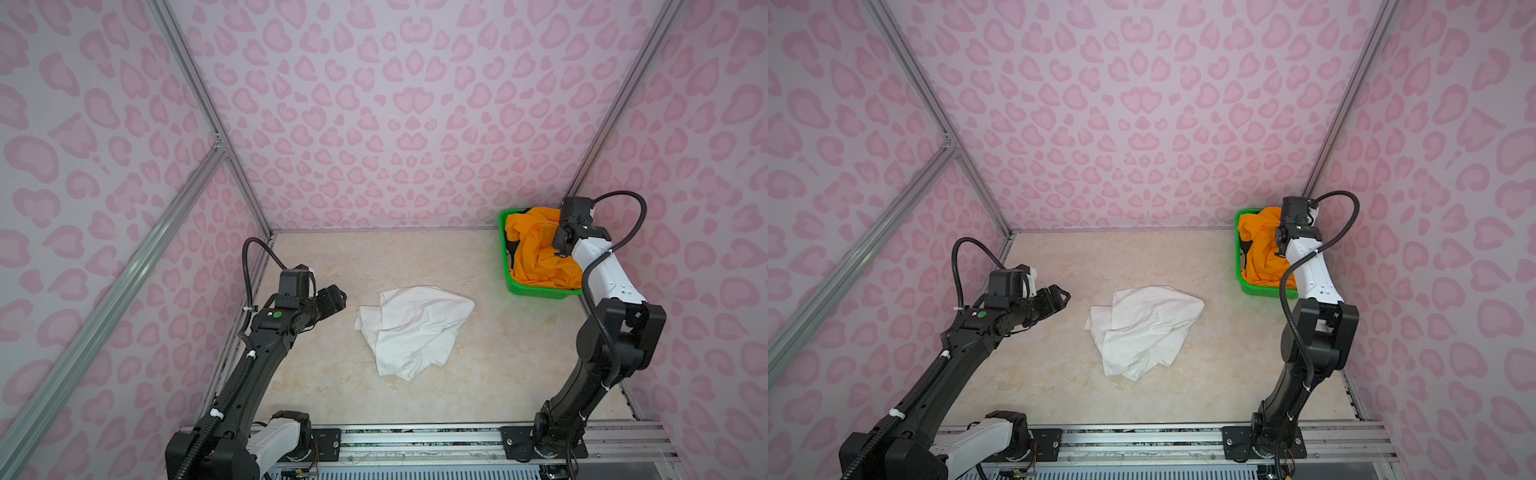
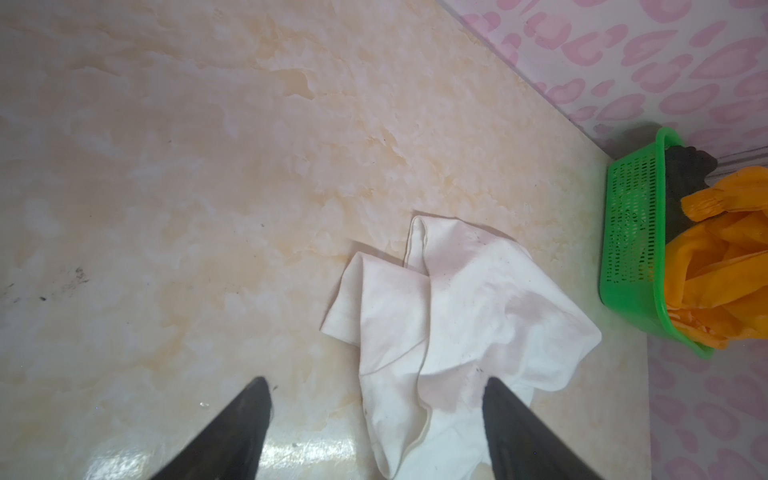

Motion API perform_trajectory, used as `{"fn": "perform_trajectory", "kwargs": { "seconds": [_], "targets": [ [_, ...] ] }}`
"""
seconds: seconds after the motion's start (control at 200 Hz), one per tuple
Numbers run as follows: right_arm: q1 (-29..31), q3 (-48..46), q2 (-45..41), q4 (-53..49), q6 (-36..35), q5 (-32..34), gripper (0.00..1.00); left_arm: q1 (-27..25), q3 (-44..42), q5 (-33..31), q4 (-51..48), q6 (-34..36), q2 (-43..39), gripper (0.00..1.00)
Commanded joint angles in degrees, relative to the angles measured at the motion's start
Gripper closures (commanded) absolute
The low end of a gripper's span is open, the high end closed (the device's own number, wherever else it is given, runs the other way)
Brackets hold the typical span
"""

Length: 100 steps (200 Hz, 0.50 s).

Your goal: Fold and stack the mixed laundry pile

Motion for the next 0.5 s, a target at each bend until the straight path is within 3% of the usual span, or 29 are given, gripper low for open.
{"fn": "perform_trajectory", "kwargs": {
  "seconds": [0.0,0.13,0.325,0.43,0.495],
  "targets": [
    [-0.6,-0.5,3.3,-4.1,2.4,-5.4,1.0,-1.0,1.3,0.7,0.3,2.1,0.3,0.18],
    [-0.1,-0.3,2.3,-6.3,2.4,-8.6,0.98,-2.8,2.1,0.4,-1.1,3.1,1.0,0.18],
    [2.5,0.2,-9.7,-7.5,-2.0,-6.8,0.49,-6.0,2.2,-1.0,-2.2,3.6,2.2,0.18],
    [5.1,-0.6,-15.5,-7.6,-4.4,-4.0,0.36,-7.1,1.6,-1.5,-1.9,3.0,3.0,0.18],
    [6.6,-0.4,-17.7,-9.4,-5.4,-4.4,0.34,-7.7,1.2,-1.5,-1.6,2.7,3.5,0.18]
  ]
}}
